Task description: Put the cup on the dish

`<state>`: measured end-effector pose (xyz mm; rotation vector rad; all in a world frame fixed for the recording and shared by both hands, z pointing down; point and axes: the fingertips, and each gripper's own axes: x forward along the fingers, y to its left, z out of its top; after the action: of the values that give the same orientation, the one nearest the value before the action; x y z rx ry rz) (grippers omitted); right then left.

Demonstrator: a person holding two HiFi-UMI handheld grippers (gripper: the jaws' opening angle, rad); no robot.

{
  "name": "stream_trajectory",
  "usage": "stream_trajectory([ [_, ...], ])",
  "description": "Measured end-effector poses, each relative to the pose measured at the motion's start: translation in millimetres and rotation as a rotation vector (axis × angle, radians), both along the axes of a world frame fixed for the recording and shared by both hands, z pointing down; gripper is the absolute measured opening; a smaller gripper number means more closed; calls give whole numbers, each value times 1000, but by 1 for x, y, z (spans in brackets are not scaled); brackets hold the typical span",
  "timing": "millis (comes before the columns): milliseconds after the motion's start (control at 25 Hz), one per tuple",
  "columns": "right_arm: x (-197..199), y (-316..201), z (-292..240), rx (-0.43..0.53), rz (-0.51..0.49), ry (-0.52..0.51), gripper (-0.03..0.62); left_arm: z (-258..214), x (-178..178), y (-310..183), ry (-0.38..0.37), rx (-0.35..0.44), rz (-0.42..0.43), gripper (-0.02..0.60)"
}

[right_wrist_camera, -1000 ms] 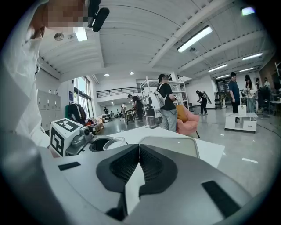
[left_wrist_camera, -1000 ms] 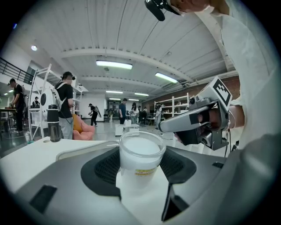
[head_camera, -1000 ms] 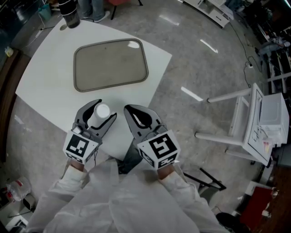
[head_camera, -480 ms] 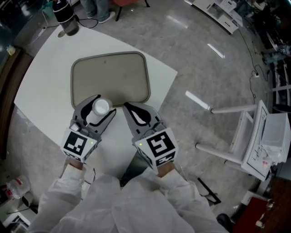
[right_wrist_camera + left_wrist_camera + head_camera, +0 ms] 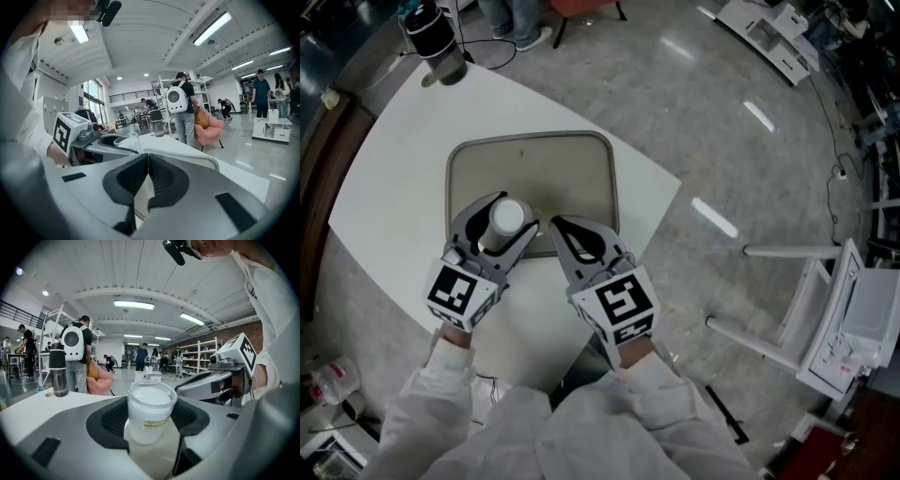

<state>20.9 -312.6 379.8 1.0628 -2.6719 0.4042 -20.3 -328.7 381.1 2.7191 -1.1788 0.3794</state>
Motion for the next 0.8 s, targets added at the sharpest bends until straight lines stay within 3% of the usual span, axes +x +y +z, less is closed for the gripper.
stream_trajectory([
  [440,-5,-39,32,-53,-25,-5,12,45,2,-40,2,-82,-39,275],
  [800,-11,-44,52,-84,-40,-6,12,72,1,-52,-39,-123,-62,275],
])
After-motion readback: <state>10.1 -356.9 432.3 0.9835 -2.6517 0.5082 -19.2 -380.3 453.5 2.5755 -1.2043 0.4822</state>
